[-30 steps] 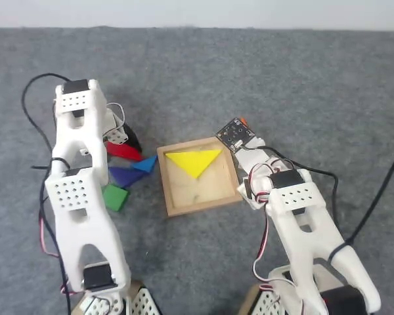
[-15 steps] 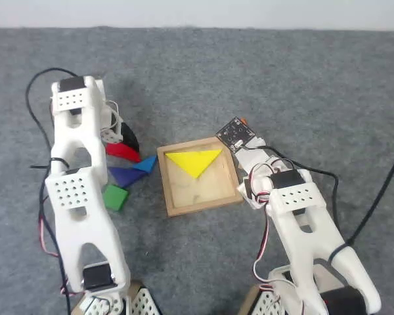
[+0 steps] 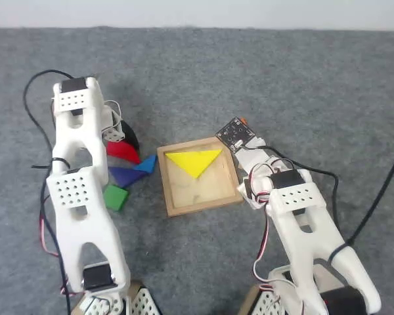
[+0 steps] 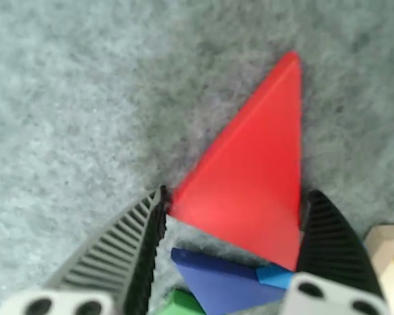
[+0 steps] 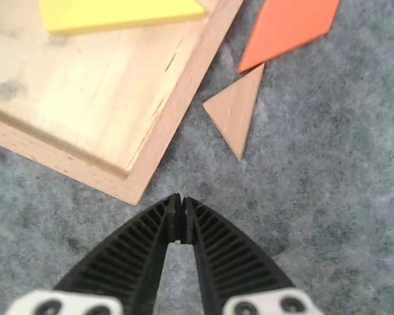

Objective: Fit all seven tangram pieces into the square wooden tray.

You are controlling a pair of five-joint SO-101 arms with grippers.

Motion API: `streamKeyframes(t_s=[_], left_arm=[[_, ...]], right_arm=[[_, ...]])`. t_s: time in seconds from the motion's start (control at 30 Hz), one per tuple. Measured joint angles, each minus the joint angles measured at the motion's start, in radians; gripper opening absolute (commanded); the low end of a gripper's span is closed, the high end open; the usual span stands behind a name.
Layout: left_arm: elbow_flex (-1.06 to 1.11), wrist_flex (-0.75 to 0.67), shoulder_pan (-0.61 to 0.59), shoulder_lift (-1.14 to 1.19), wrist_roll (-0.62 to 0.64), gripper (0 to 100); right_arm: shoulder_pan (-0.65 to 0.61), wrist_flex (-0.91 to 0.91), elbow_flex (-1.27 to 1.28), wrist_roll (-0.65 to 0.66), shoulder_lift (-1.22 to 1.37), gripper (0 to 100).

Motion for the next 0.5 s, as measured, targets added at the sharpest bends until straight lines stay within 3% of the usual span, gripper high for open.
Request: streamKeyframes(t_s=[0.5], left_arm=[[-0.014,0.000,0.002,0.006,0.031,26]], right_arm=[[0.000,0.000,0.000,0.000,0.000,1.0]])
